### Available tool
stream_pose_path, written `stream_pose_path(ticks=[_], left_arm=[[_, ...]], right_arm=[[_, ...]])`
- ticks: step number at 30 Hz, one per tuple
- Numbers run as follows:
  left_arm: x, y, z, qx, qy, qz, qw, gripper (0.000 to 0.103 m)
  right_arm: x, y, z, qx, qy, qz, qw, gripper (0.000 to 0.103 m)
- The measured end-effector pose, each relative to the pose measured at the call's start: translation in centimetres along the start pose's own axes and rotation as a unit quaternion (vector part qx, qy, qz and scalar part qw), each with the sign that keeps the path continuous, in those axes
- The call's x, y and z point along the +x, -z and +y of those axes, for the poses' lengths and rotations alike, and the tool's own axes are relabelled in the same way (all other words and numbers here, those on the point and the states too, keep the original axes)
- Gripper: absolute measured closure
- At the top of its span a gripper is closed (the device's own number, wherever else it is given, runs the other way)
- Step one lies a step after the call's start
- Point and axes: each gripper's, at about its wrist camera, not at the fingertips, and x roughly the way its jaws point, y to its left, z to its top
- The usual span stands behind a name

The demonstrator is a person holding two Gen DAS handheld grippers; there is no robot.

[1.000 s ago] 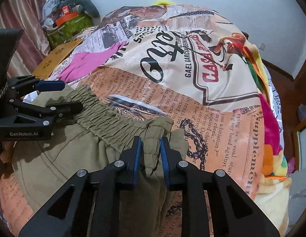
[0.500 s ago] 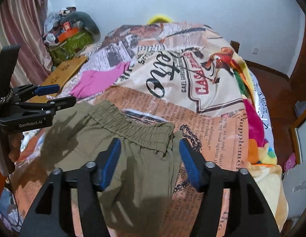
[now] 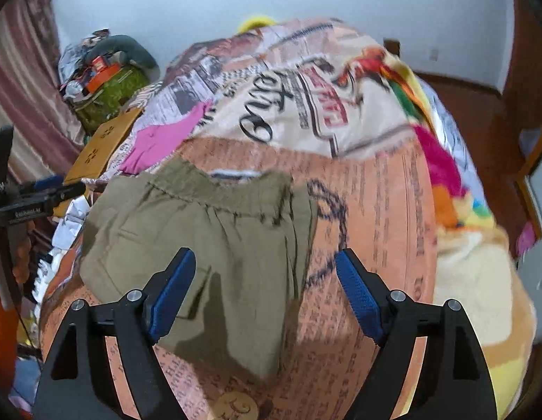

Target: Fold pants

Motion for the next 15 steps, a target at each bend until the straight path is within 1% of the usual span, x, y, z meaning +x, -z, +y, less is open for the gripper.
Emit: stream_pose_path(ticks=[3,5,7,10,12,13,15], left_arm=[[1.8,0.9,0.7,-0.013,0.017,0.03,0.9993,0.005],[3.1,1.2,0.8,-0.02,0.036,0.047,0.998,0.005],[4.1,1.3,0.7,-0.029,0.046,0.059,0.9968,0.005],[5.7,1.2,0.6,-0.042,0.068,0.079,0.9937,0.005],[6.2,1.1,0.6,-0.05,0.08,0.081,0.9922,0.005],[6.5,1.0,0.6,-0.053,0.092,0.083,0.9909,0.006],[6.8,0.8,0.6,-0.057,0.111,0.088,0.9883,0.013]], right_arm=[[0.8,0.5,-0.6,0.014,-0.004,0.013,1.0,0.023],[1.7,0.7,-1.0,0.023,-0.005,0.025,0.999,0.023],[2.4,0.7,-1.2,0.033,-0.018,0.036,0.999,0.023],[3.0,0.7,-1.4,0.037,-0.023,0.043,0.998,0.023],[3.4,0.6,-1.7,0.043,-0.029,0.046,0.998,0.023],[3.7,0.6,-2.0,0.048,-0.036,0.049,0.997,0.023],[4.4,0.5,-2.7,0.063,-0.055,0.058,0.995,0.023]])
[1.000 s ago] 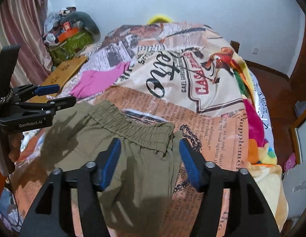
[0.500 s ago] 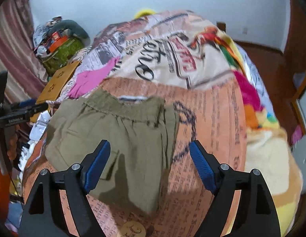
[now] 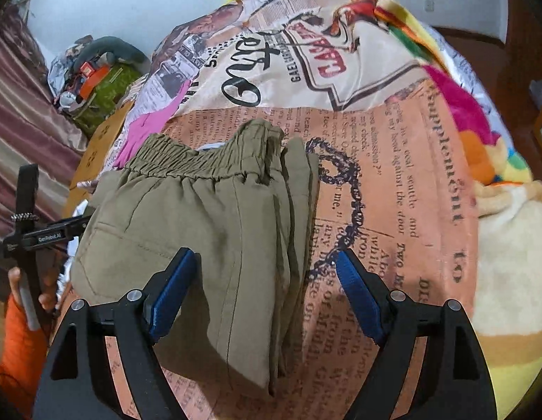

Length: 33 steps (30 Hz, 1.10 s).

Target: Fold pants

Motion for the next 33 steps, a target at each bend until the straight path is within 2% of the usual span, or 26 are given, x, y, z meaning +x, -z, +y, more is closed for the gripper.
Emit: stream_pose_path(ticks=[4,6,8,10,12,13,14,17,18,21,26,33], left_arm=[[0.5,-0.5,0.1,-0.007,0.023,0.006,0.9997,0.017],[0.8,-0.6,0.2,-0.013,0.039,0.009,0.9991,0.024],[0.9,-0.8,0.3,-0.017,0.045,0.009,0.9988,0.026],[0.9,-0.9,0.2,-0.016,0.05,0.007,0.9986,0.034],[0.8,-1.0,-0.2,-0.011,0.061,0.005,0.9981,0.051],[0.7,-1.1,-0.5,-0.006,0.061,0.003,0.9981,0.054],[0.6,-1.1,-0.8,0.0,0.055,0.0,0.9985,0.059],[0.2,-1.1,-1.9,0.024,0.027,-0.011,0.9993,0.071],[0.1,-1.1,-2.3,0.03,0.012,-0.016,0.9993,0.078],[-0.4,-1.2,-2.8,0.038,-0.014,-0.029,0.9988,0.09],[-2.7,-1.1,-3.5,0.051,-0.02,-0.066,0.9963,0.095],[-6.2,-0.6,-5.4,0.082,-0.039,-0.11,0.9898,0.096]], right_arm=[[0.8,-0.3,-1.3,0.02,-0.031,0.002,0.999,0.024],[0.9,-0.5,-1.2,0.014,-0.035,0.001,0.999,0.029],[1.1,-0.6,-1.0,0.007,-0.044,0.001,0.999,0.043],[1.3,-0.6,-0.9,0.002,-0.052,0.003,0.999,0.052],[1.4,-0.7,-0.8,-0.003,-0.053,0.002,0.999,0.057],[1.3,-0.6,-0.8,-0.003,-0.054,0.0,0.999,0.06],[1.4,-0.7,-0.8,-0.003,-0.053,-0.001,0.999,0.067],[1.1,-0.7,-0.7,-0.002,-0.051,-0.01,0.999,0.079],[1.0,-0.7,-0.6,-0.004,-0.049,-0.014,0.999,0.08],[0.4,-0.8,0.3,-0.021,-0.031,-0.031,0.999,0.088],[-1.0,-1.1,2.0,-0.056,-0.008,-0.066,0.996,0.092],[-3.1,-1.8,4.4,-0.095,0.006,-0.106,0.99,0.094]])
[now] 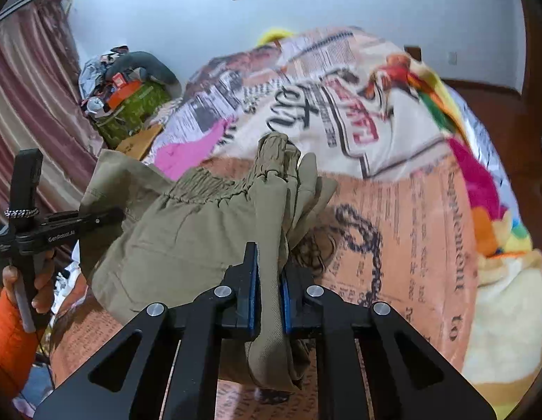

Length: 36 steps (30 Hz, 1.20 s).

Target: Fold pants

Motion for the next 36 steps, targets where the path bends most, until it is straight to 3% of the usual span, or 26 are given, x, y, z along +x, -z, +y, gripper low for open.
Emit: stream_pose_path(ticks=[8,18,30,36], left_arm=[[-3.8,-1.4,1.2,-0.011,-0.004,-0.047,0.9988,0.096],[-7.3,-5.5,4.9,-0.022,-0.029,-0.111,0.9932,0.096],[-5.6,-10.3,11.9,-0.066,-0.063,-0.151,0.9844,0.097],[-2.1,-12.6,16.1,-0.093,-0.087,-0.141,0.9818,0.097]], right_arm=[[-1.7,-2.0,2.6,-0.031,0.003,-0.035,0.999,0.094],[-1.6,-6.4,6.5,-0.071,0.0,-0.073,0.995,0.094],[3.7,-12.2,10.3,-0.097,-0.007,-0.089,0.991,0.094],[8.1,-14.7,12.0,-0.107,-0.013,-0.086,0.99,0.095]])
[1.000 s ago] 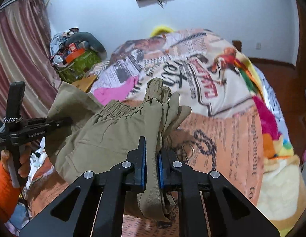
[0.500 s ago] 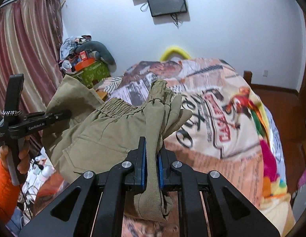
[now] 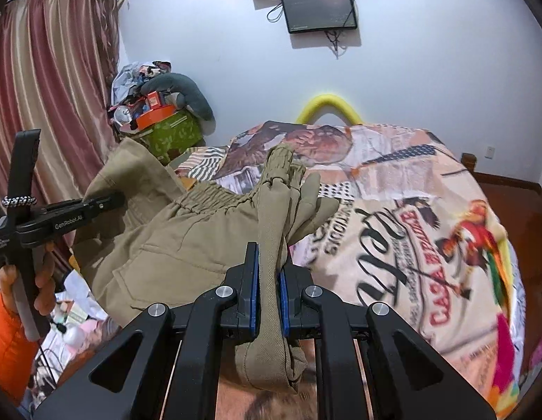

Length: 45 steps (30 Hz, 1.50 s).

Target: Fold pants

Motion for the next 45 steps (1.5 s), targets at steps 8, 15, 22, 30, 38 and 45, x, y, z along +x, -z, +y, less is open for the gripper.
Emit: stream_pose_path(ticks=[8,15,22,30,38,45], left_arm=[[7.2,-0.6,2.4,-0.006,-0.04,0.017,0.999,0.097],[14.9,2.2,4.3,-0.007,-0.049,0.074,0.996,0.097],[19.2,6.5,5.7,-0.005,-0.084,0.142,0.9862,0.095],[18.1,7.9,6.2,-0.003,-0.092,0.165,0.9821,0.081],[10.8,6.2,5.0,0.0,-0.067,0.12,0.9905,0.043],[1.0,4.3,2.3,0.019,-0.043,0.05,0.9976,0.027]], right_arm=[[6.6,-0.5,0.7,-0.02,0.008,0.016,1.0,0.095],[11.6,1.6,-0.4,-0.023,0.028,0.061,0.998,0.095],[12.8,4.7,-1.4,-0.03,0.039,0.111,0.993,0.094],[11.9,5.1,-1.6,-0.042,0.07,0.144,0.986,0.068],[7.6,3.7,-1.0,-0.04,0.076,0.119,0.989,0.043],[1.2,1.5,1.5,-0.039,0.058,0.061,0.996,0.043]])
